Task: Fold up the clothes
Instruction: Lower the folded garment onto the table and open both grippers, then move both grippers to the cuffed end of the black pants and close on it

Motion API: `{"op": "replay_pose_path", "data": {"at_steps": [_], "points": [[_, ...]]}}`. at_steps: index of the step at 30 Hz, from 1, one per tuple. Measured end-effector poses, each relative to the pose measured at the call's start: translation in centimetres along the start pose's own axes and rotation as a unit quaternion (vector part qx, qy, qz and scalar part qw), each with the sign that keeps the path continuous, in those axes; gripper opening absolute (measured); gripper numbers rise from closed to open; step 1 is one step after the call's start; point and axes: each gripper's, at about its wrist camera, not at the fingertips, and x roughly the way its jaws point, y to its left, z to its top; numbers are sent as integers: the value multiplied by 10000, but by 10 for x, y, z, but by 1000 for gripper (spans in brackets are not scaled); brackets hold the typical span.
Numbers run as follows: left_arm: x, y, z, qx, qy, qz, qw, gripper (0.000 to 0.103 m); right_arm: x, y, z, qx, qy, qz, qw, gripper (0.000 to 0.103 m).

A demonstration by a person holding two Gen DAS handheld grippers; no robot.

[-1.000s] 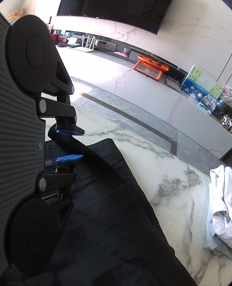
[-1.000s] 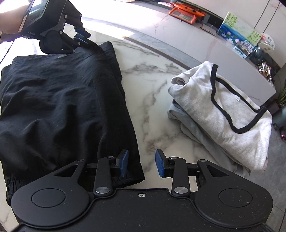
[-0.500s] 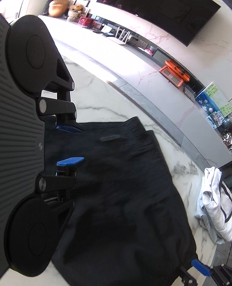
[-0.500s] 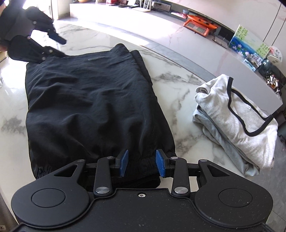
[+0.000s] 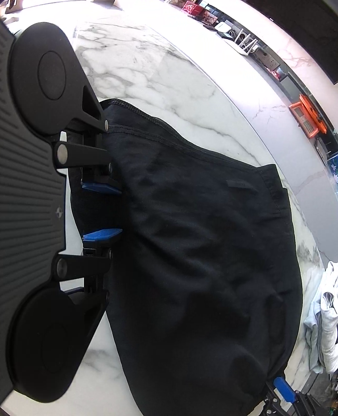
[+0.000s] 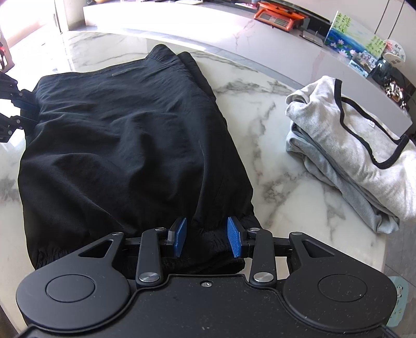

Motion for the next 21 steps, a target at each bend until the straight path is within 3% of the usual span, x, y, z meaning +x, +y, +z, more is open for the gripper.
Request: {"op": "replay_pose_path", "data": {"at_steps": [13,21], "points": [[16,21,12,-274,34,479,9985,29,-13,43,-17,224,299,371,9986,36],[-20,28,0,-522,-186,596,9967,29,-28,96,-25,241,402,679,9966,37]]}}
